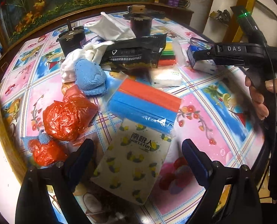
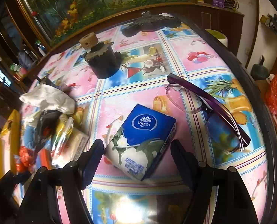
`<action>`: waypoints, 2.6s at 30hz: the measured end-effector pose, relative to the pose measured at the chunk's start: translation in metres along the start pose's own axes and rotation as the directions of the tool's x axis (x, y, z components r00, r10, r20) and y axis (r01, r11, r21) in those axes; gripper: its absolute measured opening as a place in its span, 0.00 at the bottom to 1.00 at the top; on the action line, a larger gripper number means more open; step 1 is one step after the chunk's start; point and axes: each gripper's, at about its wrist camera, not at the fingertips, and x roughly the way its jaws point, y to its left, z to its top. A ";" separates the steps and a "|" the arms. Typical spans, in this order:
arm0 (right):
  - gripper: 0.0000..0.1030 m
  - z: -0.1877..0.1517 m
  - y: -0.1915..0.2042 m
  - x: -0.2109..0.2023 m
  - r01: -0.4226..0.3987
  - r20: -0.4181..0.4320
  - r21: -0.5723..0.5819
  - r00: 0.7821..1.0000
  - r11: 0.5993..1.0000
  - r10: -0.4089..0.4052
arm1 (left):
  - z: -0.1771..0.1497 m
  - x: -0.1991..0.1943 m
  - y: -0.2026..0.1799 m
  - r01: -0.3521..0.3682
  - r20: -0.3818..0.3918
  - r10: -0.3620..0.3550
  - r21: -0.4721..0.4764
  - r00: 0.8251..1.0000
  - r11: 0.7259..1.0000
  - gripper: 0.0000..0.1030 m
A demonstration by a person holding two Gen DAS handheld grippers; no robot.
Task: Organize soft objects
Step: 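Grasp the blue Vinda tissue pack with the right tool while the left grasps the lemon-print pack, then carry the Vinda pack and lemon-print pack toward the white tray with both tools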
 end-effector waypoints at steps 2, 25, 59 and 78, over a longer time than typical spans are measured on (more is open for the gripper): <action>0.76 0.001 0.007 0.003 0.040 0.003 -0.019 0.999 0.999 -0.040 | -0.001 0.003 -0.001 -0.016 0.000 0.016 -0.007 1.000 1.000 0.88; 0.62 -0.039 0.082 -0.051 -0.207 0.324 -0.192 0.909 0.959 0.261 | -0.020 -0.036 0.025 0.058 0.230 -0.022 -0.152 0.973 0.987 0.62; 0.62 -0.042 0.082 -0.042 -0.208 0.329 -0.192 0.907 0.959 0.263 | -0.027 -0.043 0.030 0.063 0.270 -0.010 -0.189 0.963 0.980 0.62; 0.62 -0.052 0.097 -0.040 -0.325 0.224 -0.219 0.901 0.920 0.372 | -0.026 -0.037 0.035 -0.050 0.214 0.108 -0.262 0.971 0.964 0.62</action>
